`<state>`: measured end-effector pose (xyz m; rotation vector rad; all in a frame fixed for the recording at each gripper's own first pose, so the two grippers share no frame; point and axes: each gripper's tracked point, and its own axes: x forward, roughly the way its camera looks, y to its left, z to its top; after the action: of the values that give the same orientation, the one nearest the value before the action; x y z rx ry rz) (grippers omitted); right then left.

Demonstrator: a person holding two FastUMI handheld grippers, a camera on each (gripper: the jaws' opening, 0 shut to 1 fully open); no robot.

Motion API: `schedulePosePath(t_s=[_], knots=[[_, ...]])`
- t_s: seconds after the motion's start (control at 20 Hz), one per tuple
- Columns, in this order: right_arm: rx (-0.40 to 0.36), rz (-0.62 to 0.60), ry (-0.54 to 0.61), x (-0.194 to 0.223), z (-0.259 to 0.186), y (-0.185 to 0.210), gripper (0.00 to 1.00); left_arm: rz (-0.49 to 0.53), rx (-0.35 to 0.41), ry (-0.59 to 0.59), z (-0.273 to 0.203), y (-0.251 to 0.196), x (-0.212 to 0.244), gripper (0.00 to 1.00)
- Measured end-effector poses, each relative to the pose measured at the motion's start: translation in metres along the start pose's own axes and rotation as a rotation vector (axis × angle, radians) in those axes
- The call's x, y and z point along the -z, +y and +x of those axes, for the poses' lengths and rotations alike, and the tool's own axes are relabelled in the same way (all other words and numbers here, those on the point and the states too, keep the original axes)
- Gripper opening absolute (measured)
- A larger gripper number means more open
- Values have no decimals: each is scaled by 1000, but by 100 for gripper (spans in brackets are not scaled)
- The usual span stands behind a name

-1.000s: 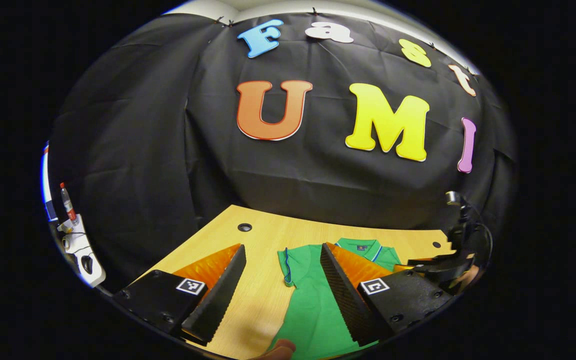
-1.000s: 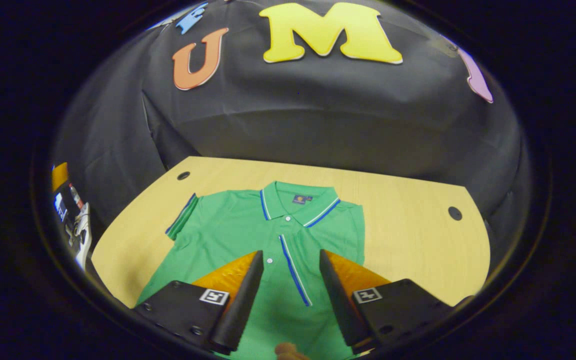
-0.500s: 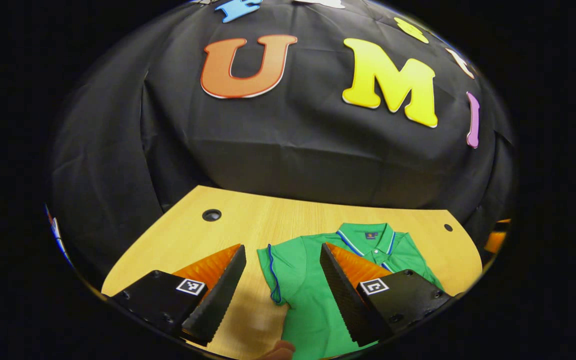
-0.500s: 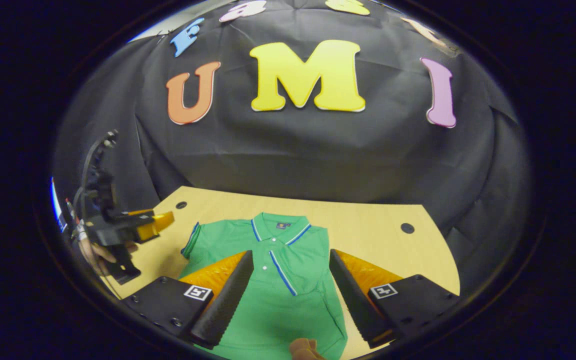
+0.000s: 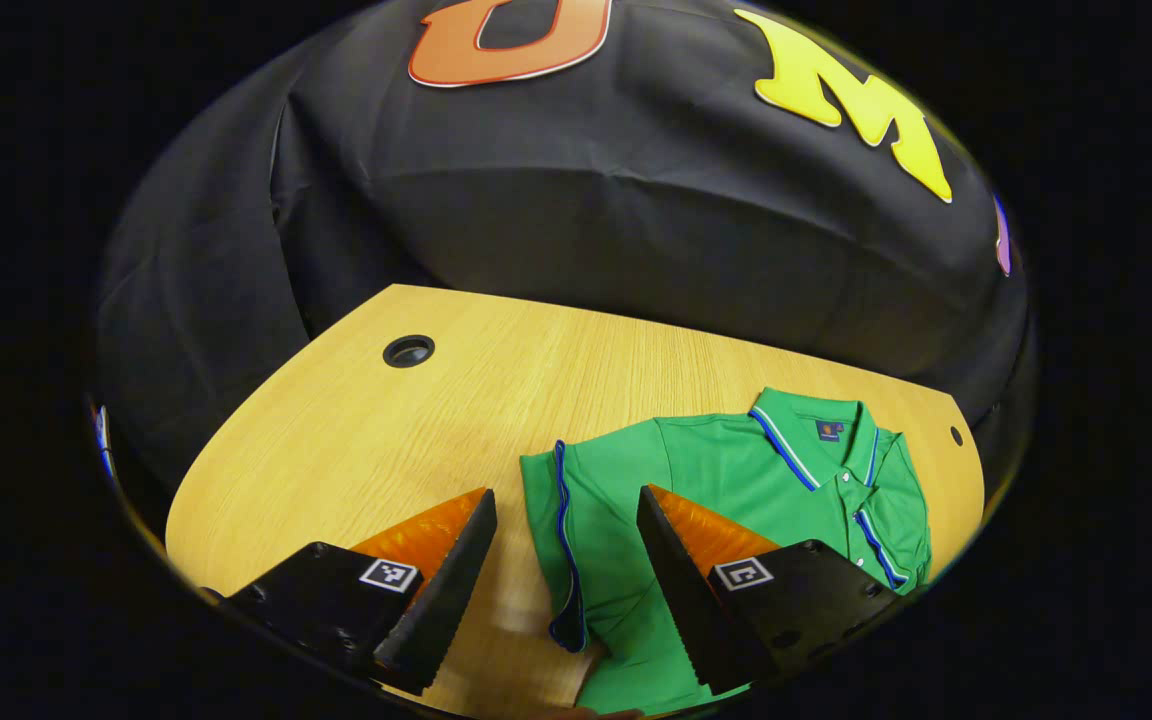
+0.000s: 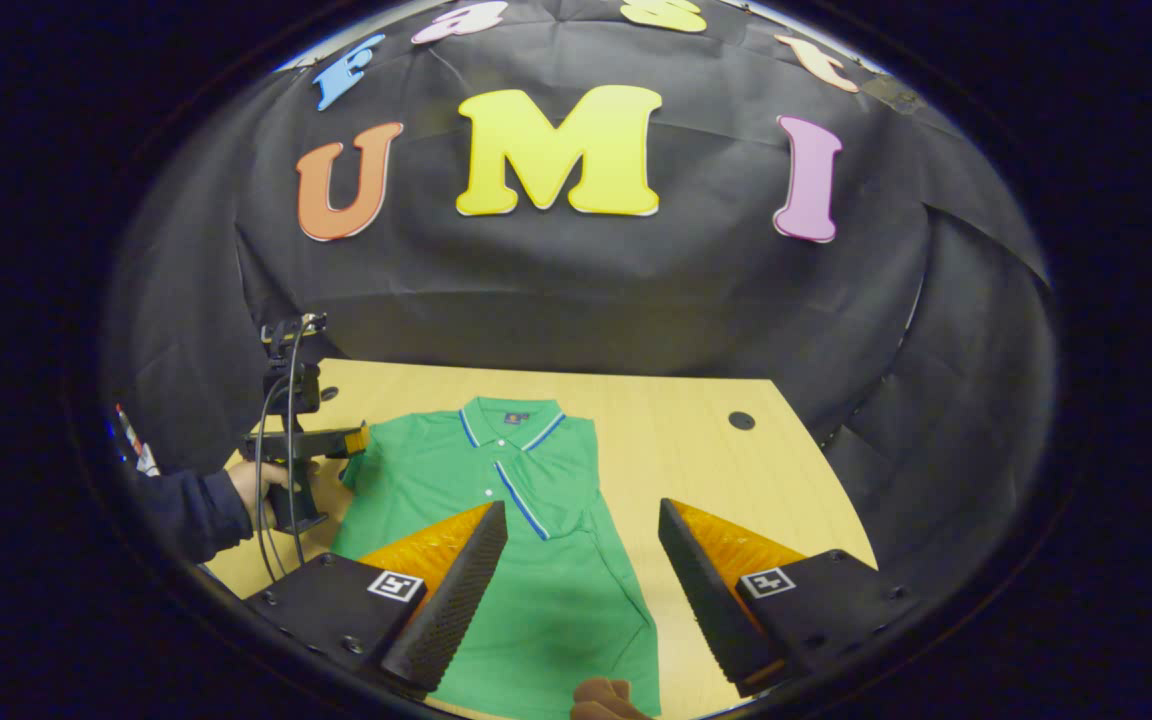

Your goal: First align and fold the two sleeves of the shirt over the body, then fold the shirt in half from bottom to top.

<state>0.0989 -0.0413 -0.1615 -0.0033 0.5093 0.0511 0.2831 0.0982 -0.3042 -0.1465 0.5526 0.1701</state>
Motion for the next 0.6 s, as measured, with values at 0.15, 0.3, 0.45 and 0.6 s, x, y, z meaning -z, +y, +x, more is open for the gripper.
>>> schedulePosePath(t_s=[0.15, 0.3, 0.45, 0.6], knots=[[26, 19, 42, 11, -2, -4, 99, 5, 21, 30, 7, -10, 6, 82], [44, 22, 49, 14, -4, -5, 95, -17, 16, 68, 12, -10, 14, 75], [45, 20, 56, 18, -8, -4, 99, -47, 11, 136, 12, -9, 26, 68], [45, 26, 54, 16, -11, 0, 99, -31, 14, 138, 14, -6, 23, 62]])
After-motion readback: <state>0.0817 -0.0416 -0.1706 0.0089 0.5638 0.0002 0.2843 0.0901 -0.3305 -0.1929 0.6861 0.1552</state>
